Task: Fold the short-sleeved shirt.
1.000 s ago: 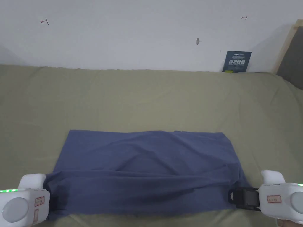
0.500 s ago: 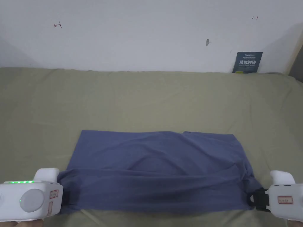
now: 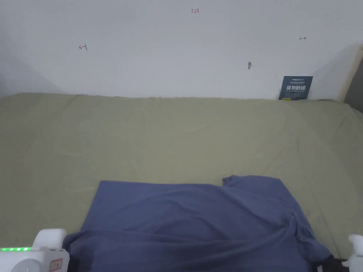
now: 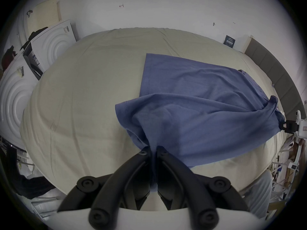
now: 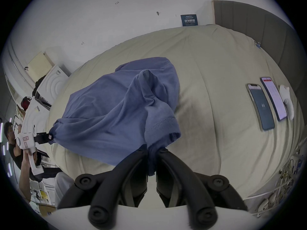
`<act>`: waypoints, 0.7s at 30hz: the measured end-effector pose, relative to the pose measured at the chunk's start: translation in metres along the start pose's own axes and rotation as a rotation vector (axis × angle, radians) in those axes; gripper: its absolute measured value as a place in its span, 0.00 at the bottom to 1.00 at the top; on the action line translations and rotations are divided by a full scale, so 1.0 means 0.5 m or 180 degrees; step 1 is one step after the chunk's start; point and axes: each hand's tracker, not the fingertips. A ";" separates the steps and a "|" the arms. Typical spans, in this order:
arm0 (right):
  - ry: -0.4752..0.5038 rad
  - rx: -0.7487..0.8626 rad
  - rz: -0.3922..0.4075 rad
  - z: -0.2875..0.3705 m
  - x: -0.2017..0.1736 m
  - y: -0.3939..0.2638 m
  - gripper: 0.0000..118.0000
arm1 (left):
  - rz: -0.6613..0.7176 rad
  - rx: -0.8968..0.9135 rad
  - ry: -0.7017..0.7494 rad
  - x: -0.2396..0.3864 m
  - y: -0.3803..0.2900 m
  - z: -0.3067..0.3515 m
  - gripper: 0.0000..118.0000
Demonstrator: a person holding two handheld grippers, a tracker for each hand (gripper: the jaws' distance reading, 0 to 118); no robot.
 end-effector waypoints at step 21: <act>-0.0304 0.0393 0.0089 0.063 -0.053 -0.015 0.79 | 0.0005 0.0584 0.0007 -0.011 -0.008 0.096 0.95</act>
